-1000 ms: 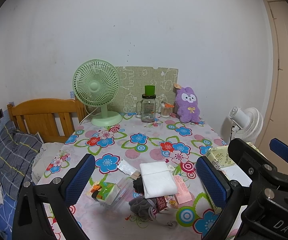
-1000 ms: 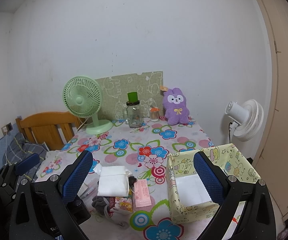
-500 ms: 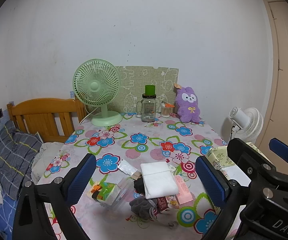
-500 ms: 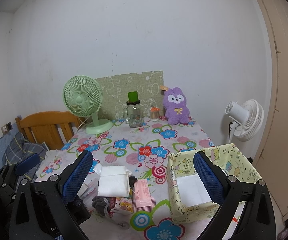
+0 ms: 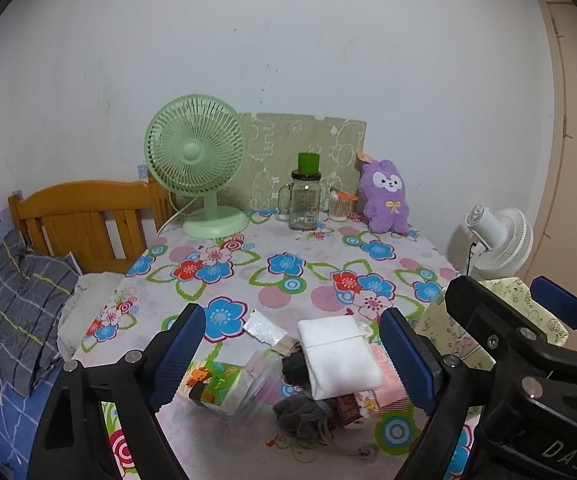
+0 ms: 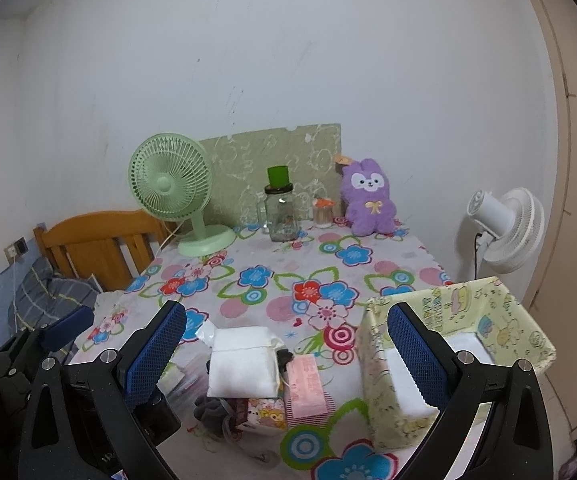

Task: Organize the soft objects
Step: 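Grasp the white wrapped pad with the right tool while the left tool grasps the green tissue pack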

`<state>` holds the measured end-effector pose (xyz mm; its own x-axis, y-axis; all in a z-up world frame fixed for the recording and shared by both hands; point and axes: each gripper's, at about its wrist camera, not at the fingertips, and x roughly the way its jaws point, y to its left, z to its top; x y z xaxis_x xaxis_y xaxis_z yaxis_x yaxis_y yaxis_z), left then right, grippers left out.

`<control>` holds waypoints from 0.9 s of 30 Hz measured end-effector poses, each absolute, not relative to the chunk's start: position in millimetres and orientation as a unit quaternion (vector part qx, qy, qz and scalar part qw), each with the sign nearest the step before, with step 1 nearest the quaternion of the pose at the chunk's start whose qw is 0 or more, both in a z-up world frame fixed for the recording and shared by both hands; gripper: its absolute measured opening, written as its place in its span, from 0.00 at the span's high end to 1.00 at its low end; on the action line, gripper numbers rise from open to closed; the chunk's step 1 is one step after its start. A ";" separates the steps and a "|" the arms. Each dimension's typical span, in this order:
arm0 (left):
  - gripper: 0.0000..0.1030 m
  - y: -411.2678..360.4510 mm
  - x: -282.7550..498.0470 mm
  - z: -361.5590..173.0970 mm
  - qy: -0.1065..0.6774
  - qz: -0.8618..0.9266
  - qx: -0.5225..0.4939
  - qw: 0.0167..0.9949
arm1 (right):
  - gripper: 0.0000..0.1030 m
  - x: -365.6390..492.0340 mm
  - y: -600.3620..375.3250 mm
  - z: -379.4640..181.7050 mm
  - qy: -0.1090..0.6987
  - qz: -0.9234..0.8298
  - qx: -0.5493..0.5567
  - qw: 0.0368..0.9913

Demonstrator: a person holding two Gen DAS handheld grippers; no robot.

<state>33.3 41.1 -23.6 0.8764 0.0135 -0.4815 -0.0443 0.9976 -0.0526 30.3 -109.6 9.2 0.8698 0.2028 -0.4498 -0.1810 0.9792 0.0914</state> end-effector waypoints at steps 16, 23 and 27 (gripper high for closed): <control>0.13 66.1 64.4 -68.9 0.301 0.022 -0.041 0.952 | 0.01 66.5 -81.5 -37.9 0.285 0.114 0.021 0.951; 0.15 77.9 73.7 -90.7 0.330 0.027 -0.049 0.942 | 0.01 79.9 -70.6 -60.4 0.314 0.120 0.021 0.942; 0.15 82.6 77.5 -101.5 0.346 0.025 -0.057 0.936 | 0.01 85.9 -62.7 -71.5 0.330 0.123 0.017 0.936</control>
